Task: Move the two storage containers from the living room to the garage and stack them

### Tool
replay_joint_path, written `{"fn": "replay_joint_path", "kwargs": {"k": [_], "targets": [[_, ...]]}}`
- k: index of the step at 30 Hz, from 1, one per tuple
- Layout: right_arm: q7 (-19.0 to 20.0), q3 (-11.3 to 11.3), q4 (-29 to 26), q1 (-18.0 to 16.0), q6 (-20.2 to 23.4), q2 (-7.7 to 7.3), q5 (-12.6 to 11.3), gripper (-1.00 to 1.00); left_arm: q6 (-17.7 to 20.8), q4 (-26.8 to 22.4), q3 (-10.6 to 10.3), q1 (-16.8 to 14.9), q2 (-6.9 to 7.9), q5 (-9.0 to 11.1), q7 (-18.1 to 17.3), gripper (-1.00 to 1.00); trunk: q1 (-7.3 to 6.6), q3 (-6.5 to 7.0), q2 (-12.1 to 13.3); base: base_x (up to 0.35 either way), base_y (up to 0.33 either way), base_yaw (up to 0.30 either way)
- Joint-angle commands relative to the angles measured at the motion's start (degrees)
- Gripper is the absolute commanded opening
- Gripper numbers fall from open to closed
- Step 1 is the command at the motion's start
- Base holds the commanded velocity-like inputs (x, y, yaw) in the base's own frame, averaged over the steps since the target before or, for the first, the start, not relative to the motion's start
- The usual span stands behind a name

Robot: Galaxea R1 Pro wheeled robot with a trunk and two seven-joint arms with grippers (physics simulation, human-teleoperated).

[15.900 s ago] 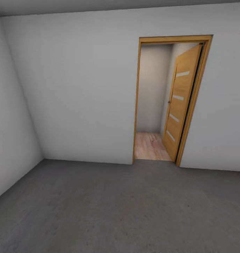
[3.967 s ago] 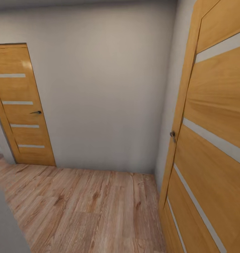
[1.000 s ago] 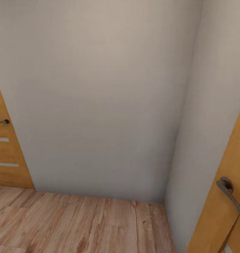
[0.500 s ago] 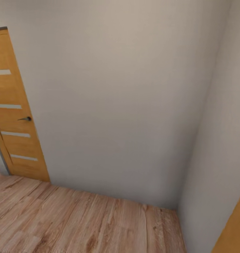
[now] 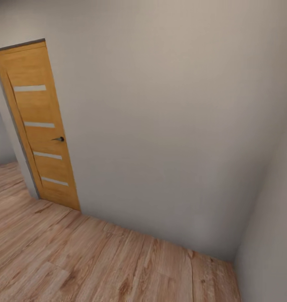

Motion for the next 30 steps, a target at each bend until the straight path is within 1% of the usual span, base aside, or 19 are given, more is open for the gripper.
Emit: {"fn": "replay_joint_path", "kwargs": {"k": [1,3,7,30], "targets": [[-0.07,0.49,0.14,-0.06,-0.32,0.01,-0.52,1.00,-0.13,0.03,-0.44,-0.04,-0.01,0.50,0.14,1.00,0.00,-0.07,-0.05,0.000,0.000,0.269],[-0.07,0.49,0.14,-0.06,-0.32,-0.01,-0.53,1.00,-0.13,0.02,-0.42,-0.04,-0.01,0.45,0.11,1.00,0.00,-0.07,-0.05,0.079,0.000,0.269],[-0.07,0.49,0.14,-0.06,-0.32,-0.02,-0.53,1.00,-0.13,0.03,-0.46,-0.04,0.04,0.39,0.10,1.00,0.00,-0.07,-0.05,0.243,0.000,0.269],[-0.07,0.49,0.14,-0.06,-0.40,-0.01,-0.54,1.00,-0.13,0.02,-0.48,-0.04,0.08,0.45,0.12,1.00,0.00,-0.07,-0.05,0.312,0.000,0.269]]}}
